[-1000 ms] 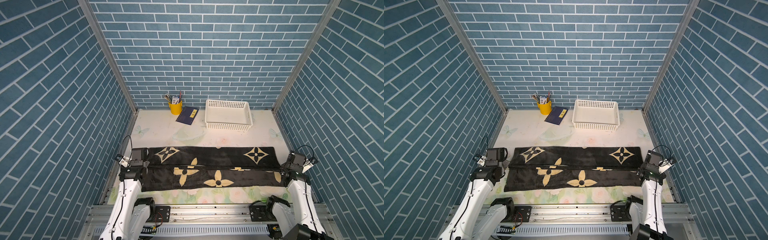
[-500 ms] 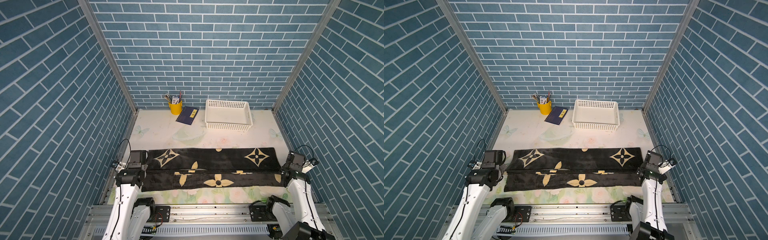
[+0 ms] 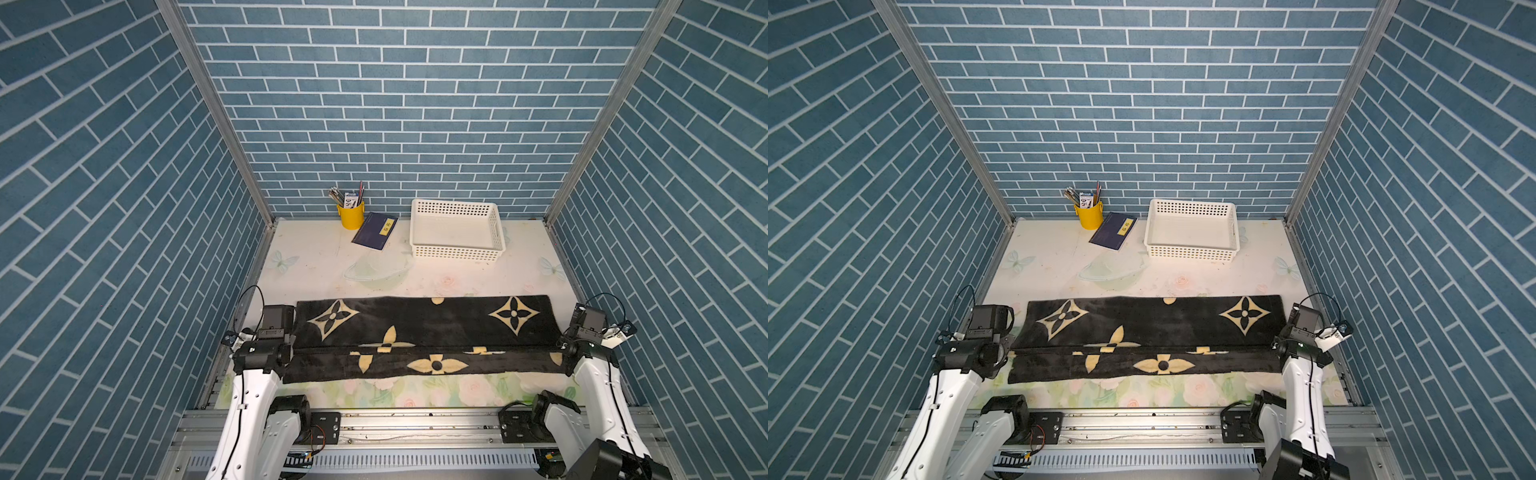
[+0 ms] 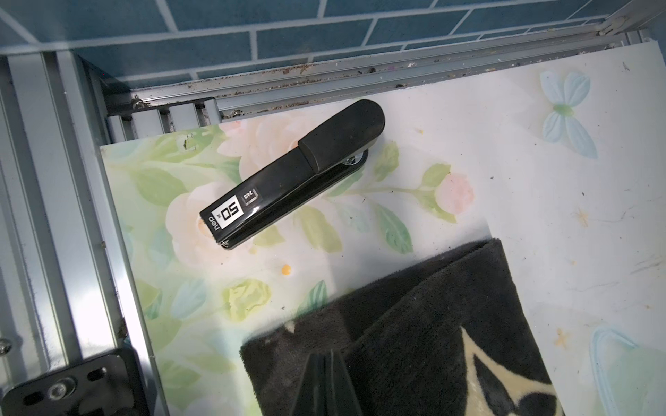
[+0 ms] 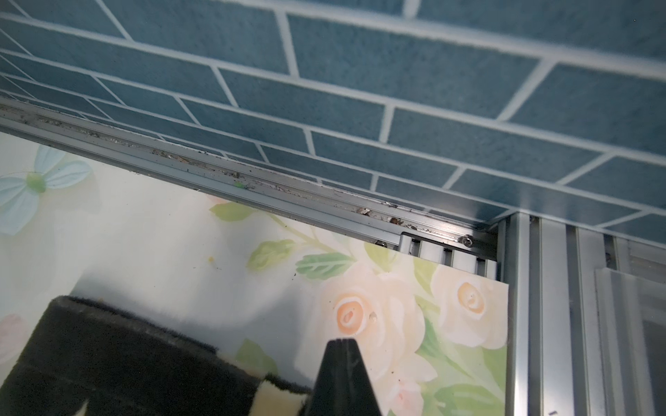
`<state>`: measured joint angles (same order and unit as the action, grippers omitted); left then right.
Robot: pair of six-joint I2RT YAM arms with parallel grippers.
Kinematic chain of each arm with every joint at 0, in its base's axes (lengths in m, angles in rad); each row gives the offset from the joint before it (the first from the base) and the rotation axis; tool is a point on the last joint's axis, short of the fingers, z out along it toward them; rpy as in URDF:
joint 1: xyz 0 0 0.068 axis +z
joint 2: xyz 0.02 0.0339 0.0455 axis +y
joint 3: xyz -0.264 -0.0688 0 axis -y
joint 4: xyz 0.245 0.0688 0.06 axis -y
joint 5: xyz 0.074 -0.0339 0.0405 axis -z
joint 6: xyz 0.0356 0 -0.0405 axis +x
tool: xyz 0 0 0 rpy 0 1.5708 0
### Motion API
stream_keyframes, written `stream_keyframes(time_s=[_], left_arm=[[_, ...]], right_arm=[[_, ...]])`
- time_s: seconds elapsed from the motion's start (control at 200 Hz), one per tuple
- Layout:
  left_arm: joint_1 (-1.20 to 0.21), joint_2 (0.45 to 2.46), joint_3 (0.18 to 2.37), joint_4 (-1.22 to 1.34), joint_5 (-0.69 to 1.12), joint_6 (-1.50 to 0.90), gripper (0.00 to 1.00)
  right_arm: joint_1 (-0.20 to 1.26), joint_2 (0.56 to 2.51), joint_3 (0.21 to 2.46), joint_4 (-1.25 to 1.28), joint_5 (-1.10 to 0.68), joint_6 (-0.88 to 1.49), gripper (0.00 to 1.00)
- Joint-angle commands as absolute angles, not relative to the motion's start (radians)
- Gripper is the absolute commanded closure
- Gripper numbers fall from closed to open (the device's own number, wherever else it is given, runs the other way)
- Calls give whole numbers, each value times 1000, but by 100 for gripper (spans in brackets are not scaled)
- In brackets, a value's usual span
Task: Roll up the pillowcase
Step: Fold the pillowcase.
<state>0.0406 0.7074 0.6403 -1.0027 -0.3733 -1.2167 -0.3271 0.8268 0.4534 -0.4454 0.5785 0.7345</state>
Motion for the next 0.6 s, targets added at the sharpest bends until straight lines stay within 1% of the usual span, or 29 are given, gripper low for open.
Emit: stream_keyframes(time_s=[0.0,0.02,0.06,0.065,0.09,0.1,0.13,0.16,0.19,0.205,0.225,0.255,0.315,0.35,0.39,0.47,0.595], left_arm=[[46,682,625,-1056,-435,-1259,98],[46,676,623,-1061,-430,-1262,95],[46,668,624,-1061,-424,-1262,82],[46,666,624,-1061,-424,-1262,80],[46,661,624,-1066,-422,-1265,71],[45,658,626,-1067,-422,-1267,67],[46,652,631,-1076,-420,-1274,51],[46,645,637,-1084,-417,-1278,41],[46,645,644,-1085,-410,-1278,28],[45,644,647,-1086,-407,-1277,25],[46,644,652,-1088,-405,-1276,22],[46,645,661,-1081,-402,-1265,21],[46,644,681,-1056,-417,-1236,27],[46,644,689,-1035,-427,-1230,28],[46,648,690,-975,-410,-1171,29],[46,707,693,-873,-349,-1113,28],[44,851,688,-720,-214,-1002,31]], right_arm=[[-331,822,446,-456,663,774,100],[-330,823,448,-458,663,776,100],[-331,824,451,-461,664,778,100],[-331,824,451,-462,664,779,99],[-331,823,454,-469,664,784,90],[-331,823,456,-472,665,787,84],[-330,823,461,-483,661,797,69],[-330,824,468,-490,652,794,56],[-331,824,478,-494,633,787,39],[-330,825,482,-495,624,785,33],[-331,826,486,-497,615,781,28],[-331,827,490,-494,595,777,24],[-326,828,499,-485,559,764,16],[-326,828,500,-470,529,759,12],[-324,832,504,-445,488,736,8],[-318,839,502,-406,410,718,4],[-294,853,488,-352,314,689,4]])
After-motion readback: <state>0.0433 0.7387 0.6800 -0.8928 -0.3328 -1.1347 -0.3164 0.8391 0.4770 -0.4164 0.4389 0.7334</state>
